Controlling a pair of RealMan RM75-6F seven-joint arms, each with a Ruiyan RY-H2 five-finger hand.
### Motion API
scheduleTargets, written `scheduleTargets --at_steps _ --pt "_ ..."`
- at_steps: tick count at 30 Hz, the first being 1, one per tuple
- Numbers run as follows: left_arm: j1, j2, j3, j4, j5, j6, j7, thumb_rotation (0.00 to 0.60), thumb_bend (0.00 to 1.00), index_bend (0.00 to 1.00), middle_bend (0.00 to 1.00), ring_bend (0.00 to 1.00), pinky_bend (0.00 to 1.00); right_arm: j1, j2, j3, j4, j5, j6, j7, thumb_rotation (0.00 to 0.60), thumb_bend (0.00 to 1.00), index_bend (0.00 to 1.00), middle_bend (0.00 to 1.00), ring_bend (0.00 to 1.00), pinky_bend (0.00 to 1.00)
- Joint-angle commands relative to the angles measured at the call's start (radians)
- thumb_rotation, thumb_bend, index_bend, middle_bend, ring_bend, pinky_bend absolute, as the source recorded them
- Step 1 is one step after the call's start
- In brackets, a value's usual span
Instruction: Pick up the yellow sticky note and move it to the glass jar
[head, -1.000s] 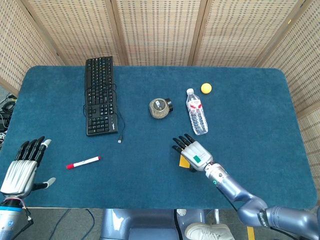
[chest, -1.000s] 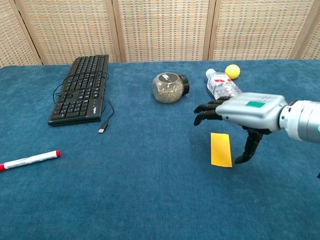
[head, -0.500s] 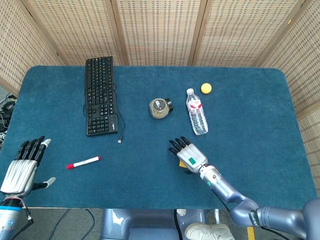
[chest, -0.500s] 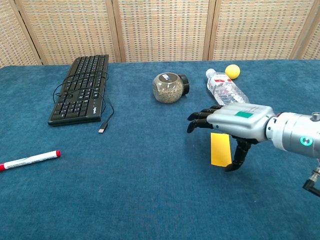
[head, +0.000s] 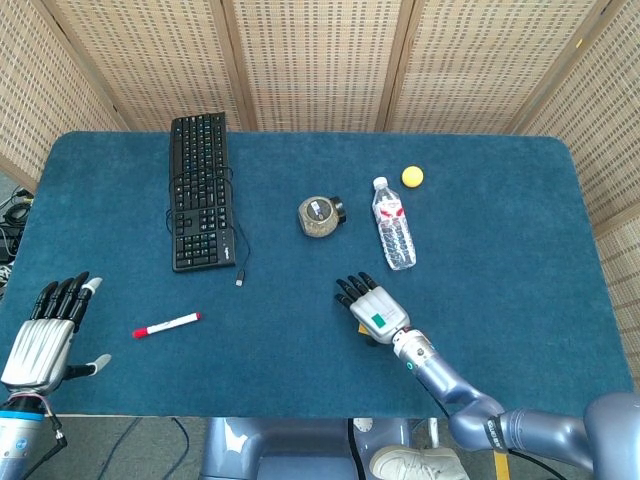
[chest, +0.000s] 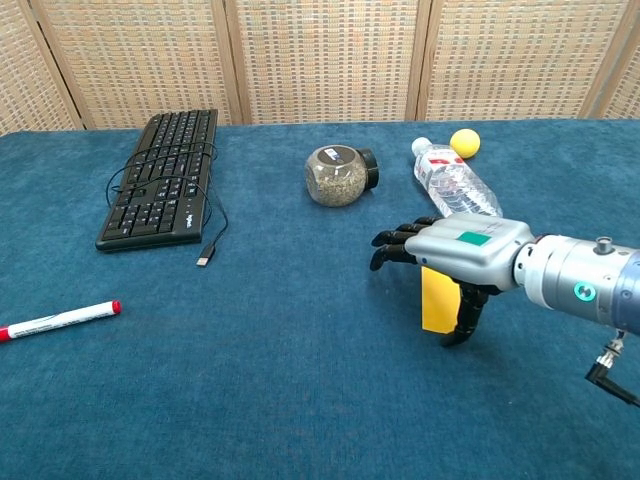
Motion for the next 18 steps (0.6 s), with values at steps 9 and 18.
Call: scheduleTargets --at_steps 9,18 --pt "-0.002 0.000 0.004 0.000 0.002 -0.001 0.001 0.600 0.00 0.00 0.00 0.00 0.00 0.008 0.004 0.001 0.019 0.043 0.019 -0.038 0.600 0.12 0.15 0.00 0.00 0.00" --pt "-0.002 0.000 0.006 -0.002 0.005 0.003 0.001 0.600 0.00 0.00 0.00 0.00 0.00 -0.009 0.052 0.026 -0.033 -0.015 0.118 0.016 0.600 0.34 0.15 0.00 0.00 0.00"
